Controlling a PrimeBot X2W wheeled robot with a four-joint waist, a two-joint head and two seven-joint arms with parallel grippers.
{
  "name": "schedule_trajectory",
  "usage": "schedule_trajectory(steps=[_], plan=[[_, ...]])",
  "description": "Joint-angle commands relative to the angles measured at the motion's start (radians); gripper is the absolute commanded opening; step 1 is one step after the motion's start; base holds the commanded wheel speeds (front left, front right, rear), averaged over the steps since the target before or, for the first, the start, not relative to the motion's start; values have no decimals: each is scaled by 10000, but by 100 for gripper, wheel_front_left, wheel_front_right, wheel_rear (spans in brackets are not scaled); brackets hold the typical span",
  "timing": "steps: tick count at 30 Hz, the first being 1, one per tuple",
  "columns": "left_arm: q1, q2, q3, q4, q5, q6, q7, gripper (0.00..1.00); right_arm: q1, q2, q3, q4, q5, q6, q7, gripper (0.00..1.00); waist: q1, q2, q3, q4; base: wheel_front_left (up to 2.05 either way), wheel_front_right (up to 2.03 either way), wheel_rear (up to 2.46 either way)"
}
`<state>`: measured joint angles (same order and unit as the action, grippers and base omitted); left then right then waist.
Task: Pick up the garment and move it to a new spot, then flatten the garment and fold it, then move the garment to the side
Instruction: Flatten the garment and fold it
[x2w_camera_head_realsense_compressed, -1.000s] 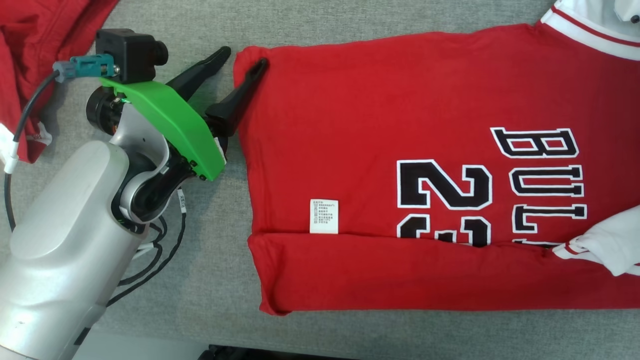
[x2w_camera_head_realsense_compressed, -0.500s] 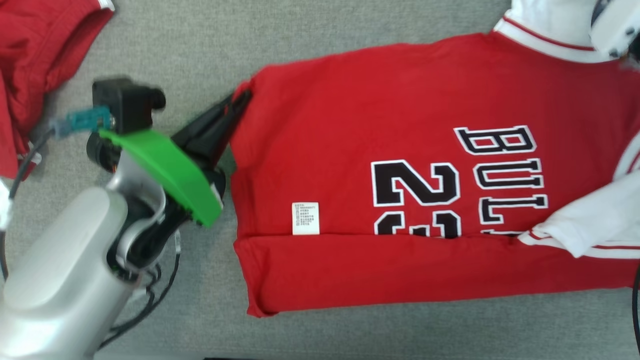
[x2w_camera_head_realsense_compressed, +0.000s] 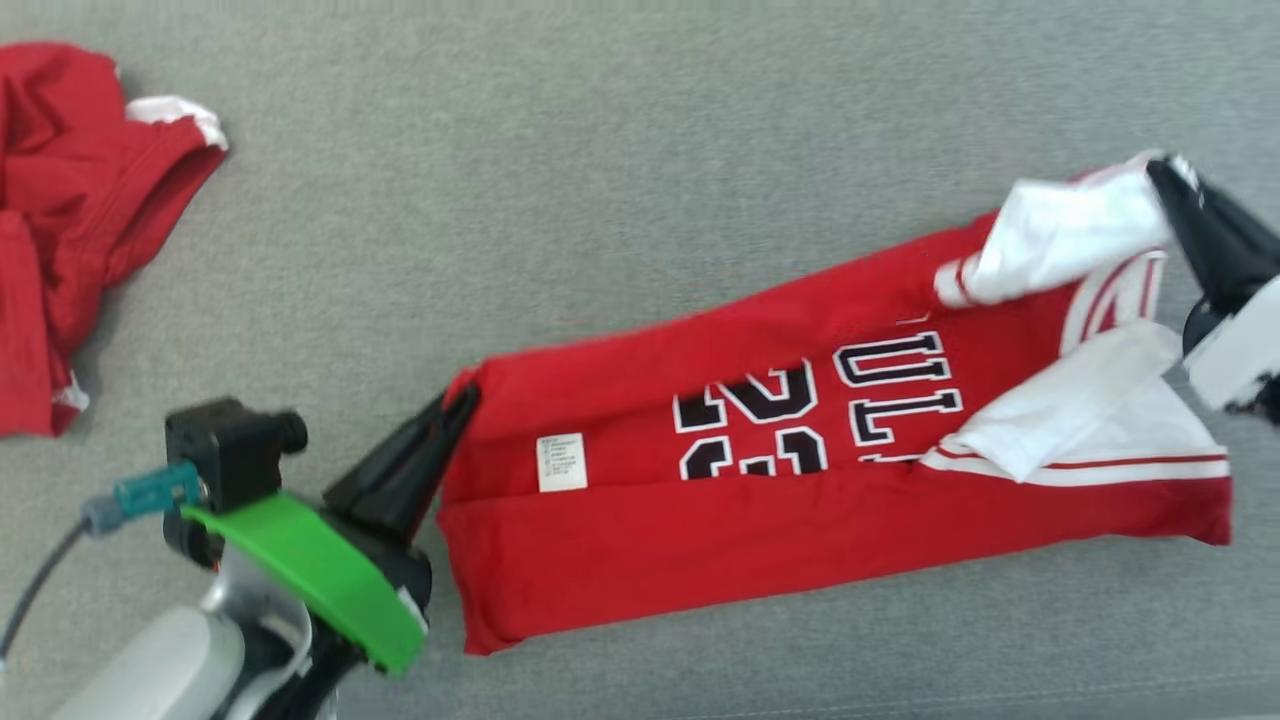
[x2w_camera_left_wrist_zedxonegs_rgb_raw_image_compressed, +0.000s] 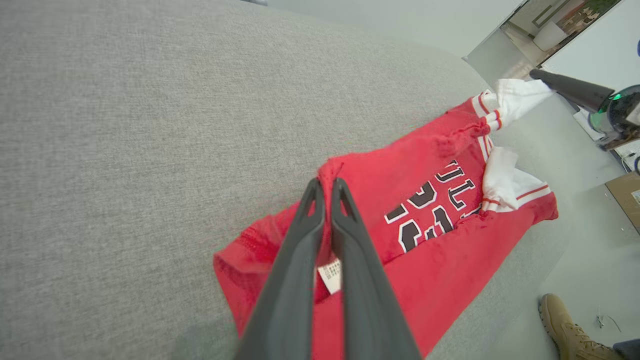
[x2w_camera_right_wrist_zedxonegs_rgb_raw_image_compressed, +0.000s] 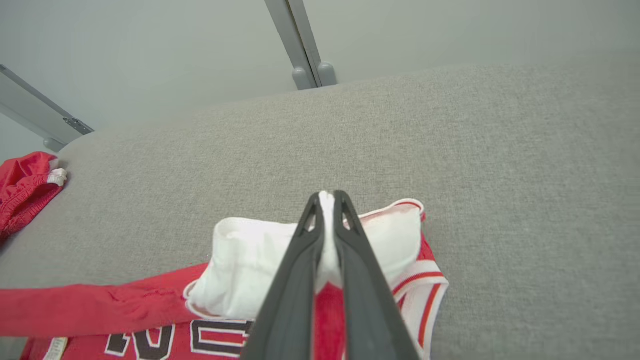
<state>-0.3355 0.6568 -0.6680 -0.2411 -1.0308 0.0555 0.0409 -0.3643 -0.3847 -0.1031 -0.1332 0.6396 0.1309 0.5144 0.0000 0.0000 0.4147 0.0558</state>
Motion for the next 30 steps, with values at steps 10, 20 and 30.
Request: schedule_trajectory(steps=[10,20,30], plan=[[1294,255,-203,-130,66,506,-364,100,1487,429,351,178,-270,-5,-254,0,0,0,-555,-841,0,0,0],[2166,240,187,491,892,1604,-1844,100,1769,611,29,730,-281,-2,-300,100,0,0,-685,-938,0,0,0],[2952,-1729,1585,996,3445,1882,-3062,100,1005,939,-302,2117,-940,-3,483,100,0,0,-635,-676,0,0,0]])
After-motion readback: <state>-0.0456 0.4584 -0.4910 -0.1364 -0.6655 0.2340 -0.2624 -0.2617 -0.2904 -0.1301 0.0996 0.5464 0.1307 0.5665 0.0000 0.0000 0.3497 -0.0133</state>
